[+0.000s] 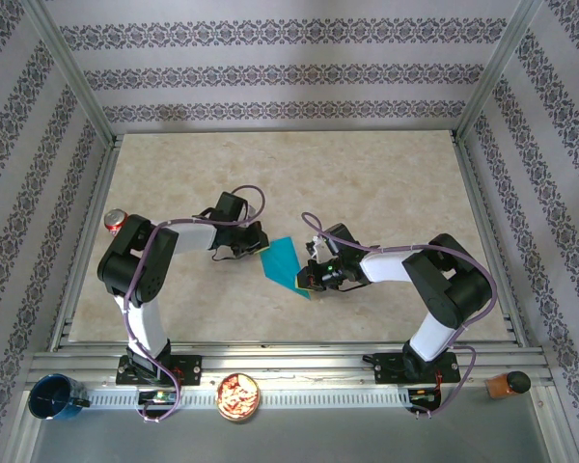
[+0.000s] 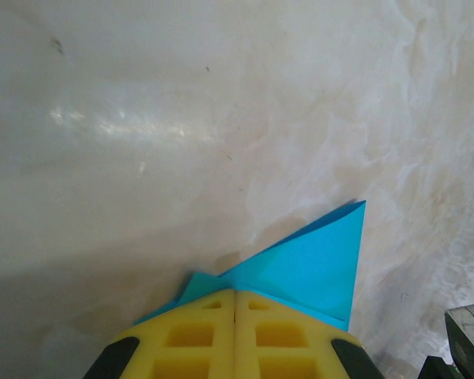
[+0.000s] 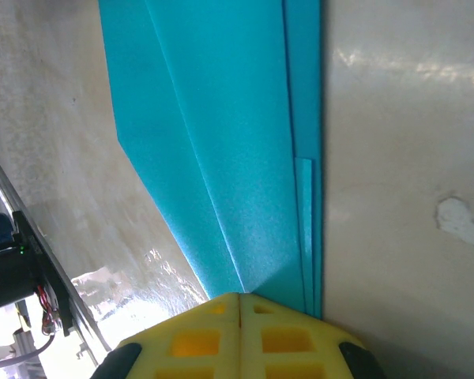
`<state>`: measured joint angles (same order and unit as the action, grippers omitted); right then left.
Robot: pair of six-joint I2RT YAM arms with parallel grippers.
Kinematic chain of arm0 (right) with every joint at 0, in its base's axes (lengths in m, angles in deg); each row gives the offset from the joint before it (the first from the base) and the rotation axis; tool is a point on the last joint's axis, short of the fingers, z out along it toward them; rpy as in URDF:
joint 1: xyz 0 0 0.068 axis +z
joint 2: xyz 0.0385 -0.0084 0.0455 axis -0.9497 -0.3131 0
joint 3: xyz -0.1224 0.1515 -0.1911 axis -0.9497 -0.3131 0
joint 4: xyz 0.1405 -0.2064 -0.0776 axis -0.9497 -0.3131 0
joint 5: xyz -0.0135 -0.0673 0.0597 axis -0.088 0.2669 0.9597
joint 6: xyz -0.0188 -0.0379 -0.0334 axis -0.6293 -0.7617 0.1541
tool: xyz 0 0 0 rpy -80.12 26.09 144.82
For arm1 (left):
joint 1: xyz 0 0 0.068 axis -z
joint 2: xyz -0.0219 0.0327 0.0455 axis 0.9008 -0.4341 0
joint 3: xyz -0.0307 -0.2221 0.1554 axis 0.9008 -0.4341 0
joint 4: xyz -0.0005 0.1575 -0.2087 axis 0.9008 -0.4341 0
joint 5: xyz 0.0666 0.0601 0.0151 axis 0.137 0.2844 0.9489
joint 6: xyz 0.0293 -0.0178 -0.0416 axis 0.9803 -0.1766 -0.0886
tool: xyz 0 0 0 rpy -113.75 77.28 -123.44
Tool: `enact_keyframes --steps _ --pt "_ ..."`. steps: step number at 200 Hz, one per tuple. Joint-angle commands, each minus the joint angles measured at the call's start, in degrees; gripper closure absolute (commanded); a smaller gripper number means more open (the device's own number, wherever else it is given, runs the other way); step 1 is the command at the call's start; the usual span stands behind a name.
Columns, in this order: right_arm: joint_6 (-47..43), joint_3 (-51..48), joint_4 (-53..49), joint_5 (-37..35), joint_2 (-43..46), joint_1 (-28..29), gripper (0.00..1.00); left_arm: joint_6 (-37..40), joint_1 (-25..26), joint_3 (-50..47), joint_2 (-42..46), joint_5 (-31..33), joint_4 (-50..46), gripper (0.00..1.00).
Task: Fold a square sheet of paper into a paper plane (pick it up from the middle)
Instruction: Fourth fold the wing at the center of the table.
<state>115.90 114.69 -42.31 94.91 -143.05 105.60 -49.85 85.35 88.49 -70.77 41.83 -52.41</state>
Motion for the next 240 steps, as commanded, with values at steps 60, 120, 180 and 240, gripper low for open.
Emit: enact_keyframes --steps 60,120,180,240 --pt "-1.39 -2.02 -10.19 -3.36 -1.05 -0.52 1.00 4.20 -4.26 3.18 2.20 7.92 -7.65 0.97" --pt "-1.14 -1.57 -10.71 -3.63 -0.53 -0.49 1.00 1.54 0.89 1.11 9.91 5.69 -5.48 0.95" --pt "-0.71 -1.40 -11.01 -3.98 -0.35 -0.50 1.00 -4.22 8.83 -3.23 7.03 4.00 4.26 0.95" --pt "-0.03 0.56 -11.67 -2.23 2.49 -0.43 0.99 -3.87 8.86 -4.51 1.83 4.99 4.88 0.96"
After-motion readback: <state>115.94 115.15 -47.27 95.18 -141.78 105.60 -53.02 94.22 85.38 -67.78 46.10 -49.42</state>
